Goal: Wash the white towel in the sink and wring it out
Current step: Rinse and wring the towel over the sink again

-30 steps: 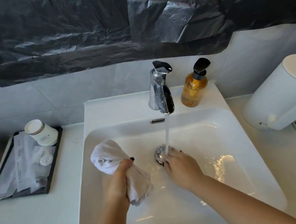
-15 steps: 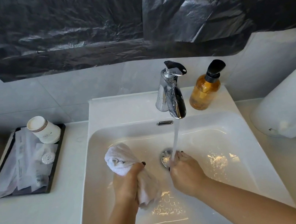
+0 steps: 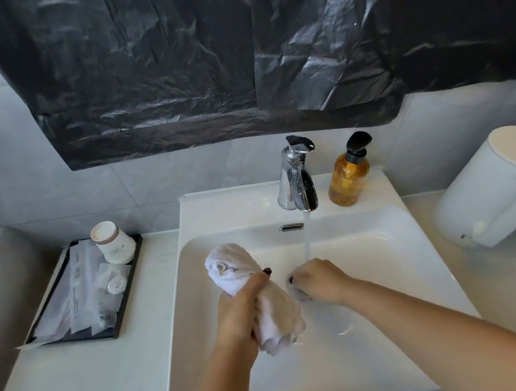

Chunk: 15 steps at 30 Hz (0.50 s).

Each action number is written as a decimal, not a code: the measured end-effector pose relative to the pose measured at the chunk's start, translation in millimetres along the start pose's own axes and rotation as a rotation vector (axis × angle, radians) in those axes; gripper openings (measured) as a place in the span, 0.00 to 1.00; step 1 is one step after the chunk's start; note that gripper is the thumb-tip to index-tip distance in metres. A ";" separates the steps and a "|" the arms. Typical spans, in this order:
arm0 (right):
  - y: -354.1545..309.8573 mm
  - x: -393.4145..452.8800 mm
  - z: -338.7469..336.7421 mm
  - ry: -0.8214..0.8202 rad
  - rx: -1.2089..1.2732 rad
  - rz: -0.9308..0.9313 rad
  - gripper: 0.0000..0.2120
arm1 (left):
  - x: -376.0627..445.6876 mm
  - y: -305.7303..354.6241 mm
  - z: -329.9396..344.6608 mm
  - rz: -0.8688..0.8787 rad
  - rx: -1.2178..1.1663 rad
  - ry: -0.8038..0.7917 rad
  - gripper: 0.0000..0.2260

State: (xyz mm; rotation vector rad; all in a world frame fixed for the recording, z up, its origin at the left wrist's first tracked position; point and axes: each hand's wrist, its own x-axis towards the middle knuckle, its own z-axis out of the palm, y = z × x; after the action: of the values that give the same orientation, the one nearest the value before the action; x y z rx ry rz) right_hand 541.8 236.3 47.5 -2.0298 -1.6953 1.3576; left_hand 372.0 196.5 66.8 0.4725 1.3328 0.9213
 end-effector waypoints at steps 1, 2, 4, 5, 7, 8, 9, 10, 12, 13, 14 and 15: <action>-1.1 -13.2 3.3 0.049 0.254 0.005 0.08 | -1.8 0.9 -1.1 -0.010 -0.031 -0.021 0.14; -1.9 -26.3 8.1 0.035 0.478 0.003 0.07 | -3.2 2.0 -1.6 -0.007 -0.047 -0.051 0.15; -0.5 -48.6 19.2 -0.090 0.727 -0.003 0.10 | -5.7 1.6 -0.7 0.035 0.007 -0.113 0.15; 0.9 -56.4 24.1 -0.108 0.782 -0.009 0.11 | -6.7 0.1 1.0 0.060 0.060 -0.124 0.15; 4.5 -64.4 29.0 -0.026 0.833 0.000 0.12 | -10.2 -2.8 6.7 0.076 0.123 -0.076 0.19; 6.0 -65.7 27.4 0.034 0.830 0.007 0.12 | -9.8 -6.3 7.7 0.064 0.122 -0.028 0.21; 7.7 -67.1 24.6 0.087 0.798 0.010 0.12 | -10.5 -9.1 8.7 0.048 0.107 0.008 0.24; 10.2 -67.8 21.7 0.133 0.732 0.005 0.11 | -10.4 -11.9 8.5 0.026 0.104 0.024 0.27; 14.4 -69.4 14.4 0.235 0.598 -0.024 0.10 | -8.2 -19.8 5.1 0.016 0.143 0.006 0.30; 16.0 -70.7 10.3 0.293 0.529 -0.027 0.12 | -7.7 -24.0 3.1 0.047 0.188 0.010 0.27; 16.2 -72.9 5.9 0.352 0.452 -0.027 0.13 | -9.6 -25.5 2.7 0.096 0.254 0.028 0.22; 15.8 -74.6 2.0 0.410 0.381 -0.030 0.15 | -11.4 -25.9 2.3 0.156 0.326 0.055 0.15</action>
State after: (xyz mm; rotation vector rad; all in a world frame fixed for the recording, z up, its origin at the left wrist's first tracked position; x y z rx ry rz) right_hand 555.8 166.7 75.4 -1.8868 -1.1854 1.0601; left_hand 382.2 173.0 54.7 0.8166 1.5211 0.8509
